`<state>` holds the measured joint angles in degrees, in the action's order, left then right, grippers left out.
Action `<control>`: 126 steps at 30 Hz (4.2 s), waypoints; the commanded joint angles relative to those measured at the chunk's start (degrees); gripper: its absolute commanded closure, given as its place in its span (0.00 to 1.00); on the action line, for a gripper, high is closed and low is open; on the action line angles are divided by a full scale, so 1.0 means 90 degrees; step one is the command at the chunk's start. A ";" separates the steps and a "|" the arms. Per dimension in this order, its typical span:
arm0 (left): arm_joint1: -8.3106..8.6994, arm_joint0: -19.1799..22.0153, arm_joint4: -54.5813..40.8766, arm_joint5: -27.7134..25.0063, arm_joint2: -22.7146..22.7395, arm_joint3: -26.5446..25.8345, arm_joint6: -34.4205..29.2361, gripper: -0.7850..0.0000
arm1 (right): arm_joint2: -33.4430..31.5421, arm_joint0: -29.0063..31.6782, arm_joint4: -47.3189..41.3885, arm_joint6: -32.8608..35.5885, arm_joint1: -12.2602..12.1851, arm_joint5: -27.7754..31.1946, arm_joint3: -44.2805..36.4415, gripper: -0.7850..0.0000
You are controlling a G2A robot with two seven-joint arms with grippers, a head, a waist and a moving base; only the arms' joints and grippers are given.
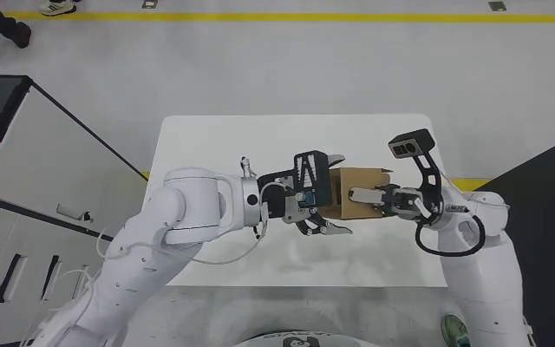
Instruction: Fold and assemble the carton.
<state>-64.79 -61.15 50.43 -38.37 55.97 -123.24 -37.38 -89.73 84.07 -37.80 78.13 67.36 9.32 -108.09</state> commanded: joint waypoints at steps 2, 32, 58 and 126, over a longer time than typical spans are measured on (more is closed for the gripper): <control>0.0012 -0.0019 0.0002 -0.0012 -0.0003 -0.0009 -0.0025 0.00 | 0.0035 -0.0016 -0.0043 0.0033 -0.0017 0.0003 -0.0003 1.00; 0.0077 -0.0035 0.0037 0.0032 -0.0037 -0.0024 0.0017 1.00 | -0.0008 0.0144 -0.0077 -0.0215 -0.0200 0.0066 -0.0063 0.00; 0.0162 -0.0320 -0.0717 -0.0639 0.0410 0.0570 0.1337 1.00 | -0.1659 0.0488 -0.1097 0.0330 -0.0439 0.0171 -0.0078 0.44; 0.0009 -0.0303 -0.0378 -0.1557 0.0183 0.1378 0.3395 1.00 | -0.1060 -0.0042 -0.0532 0.0302 -0.0642 -0.0119 -0.0269 1.00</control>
<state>-64.68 -63.94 46.80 -52.52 57.62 -110.83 -6.78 -99.54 83.77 -42.86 80.86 61.62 8.31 -110.32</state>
